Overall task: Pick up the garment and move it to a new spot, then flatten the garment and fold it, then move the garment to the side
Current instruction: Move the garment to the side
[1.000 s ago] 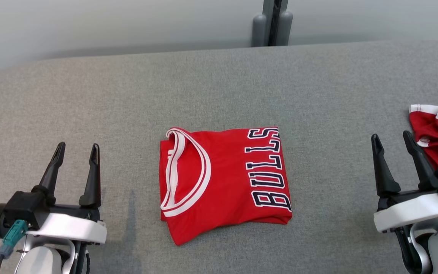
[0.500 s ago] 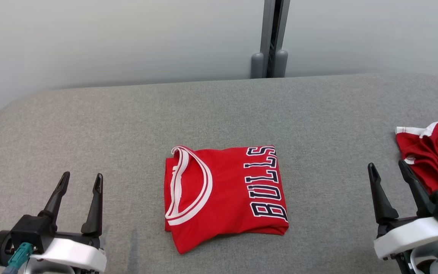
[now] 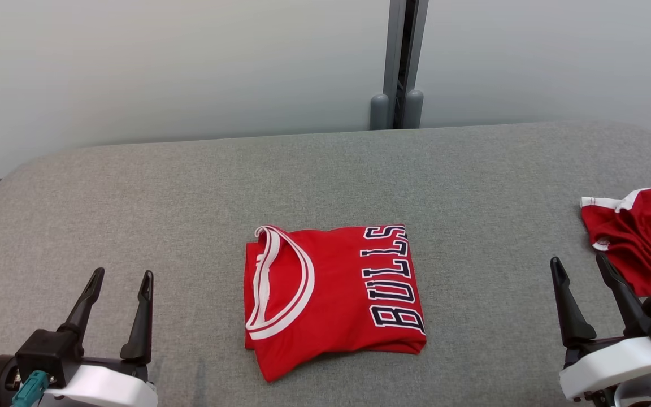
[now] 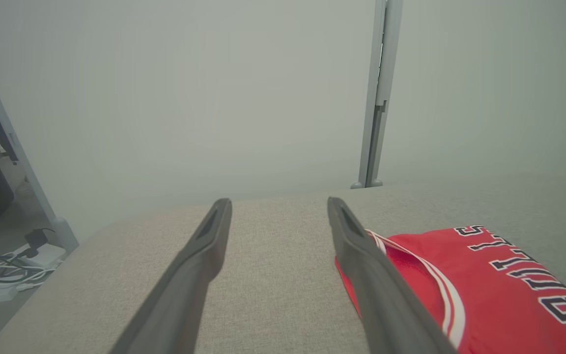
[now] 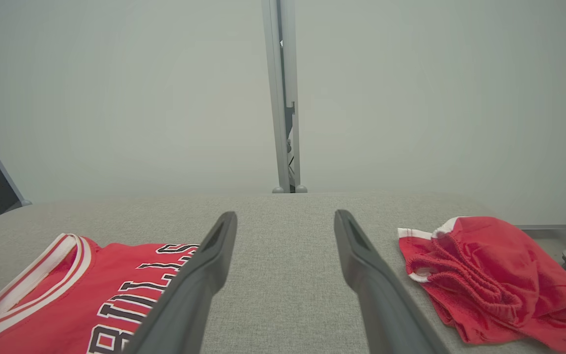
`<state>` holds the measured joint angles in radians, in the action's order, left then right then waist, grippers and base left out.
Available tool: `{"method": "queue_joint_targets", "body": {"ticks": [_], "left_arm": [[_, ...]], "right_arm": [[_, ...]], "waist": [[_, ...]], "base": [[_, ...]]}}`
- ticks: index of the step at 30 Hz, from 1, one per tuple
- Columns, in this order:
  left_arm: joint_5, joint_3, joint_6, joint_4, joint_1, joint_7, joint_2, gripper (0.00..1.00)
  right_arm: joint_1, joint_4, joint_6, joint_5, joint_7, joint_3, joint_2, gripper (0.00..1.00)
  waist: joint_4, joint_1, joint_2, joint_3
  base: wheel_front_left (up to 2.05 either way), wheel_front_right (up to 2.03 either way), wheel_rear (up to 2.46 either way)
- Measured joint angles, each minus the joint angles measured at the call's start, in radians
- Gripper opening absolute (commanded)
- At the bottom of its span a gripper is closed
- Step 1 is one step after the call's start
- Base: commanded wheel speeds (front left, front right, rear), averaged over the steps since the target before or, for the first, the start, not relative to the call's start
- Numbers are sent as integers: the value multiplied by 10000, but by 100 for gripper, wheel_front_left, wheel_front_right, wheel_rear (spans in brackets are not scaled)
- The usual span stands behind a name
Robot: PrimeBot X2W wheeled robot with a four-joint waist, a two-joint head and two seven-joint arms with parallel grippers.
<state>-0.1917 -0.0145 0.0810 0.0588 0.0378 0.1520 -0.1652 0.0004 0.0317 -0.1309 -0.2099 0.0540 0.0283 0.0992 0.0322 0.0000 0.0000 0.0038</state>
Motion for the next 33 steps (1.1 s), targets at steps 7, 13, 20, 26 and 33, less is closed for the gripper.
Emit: {"method": "queue_joint_targets", "body": {"ticks": [7,13,20,26,33], "left_arm": [[-33,40,-107,-163,125,-125,-17,100],[-56,81,-173,-276,162,-203,-31,100],[-86,153,-242,-380,170,-284,-44,100],[-119,207,-297,-424,170,-301,-69,100],[-136,378,-295,-454,13,-368,-81,100]], "right_arm": [[55,-88,0,13,-23,44,-54,100],[57,-104,0,15,-40,50,-77,100],[56,-56,0,15,-38,50,-111,100],[51,88,0,13,-17,54,-115,100],[-19,336,0,0,4,144,-84,100]], "waist": [[14,0,0,-51],[17,0,0,-62],[-2,0,0,-63],[-6,0,0,-69],[216,0,0,-27]], "base": [[0,0,0],[0,0,0],[0,0,0],[0,0,0],[0,0,0]]}}
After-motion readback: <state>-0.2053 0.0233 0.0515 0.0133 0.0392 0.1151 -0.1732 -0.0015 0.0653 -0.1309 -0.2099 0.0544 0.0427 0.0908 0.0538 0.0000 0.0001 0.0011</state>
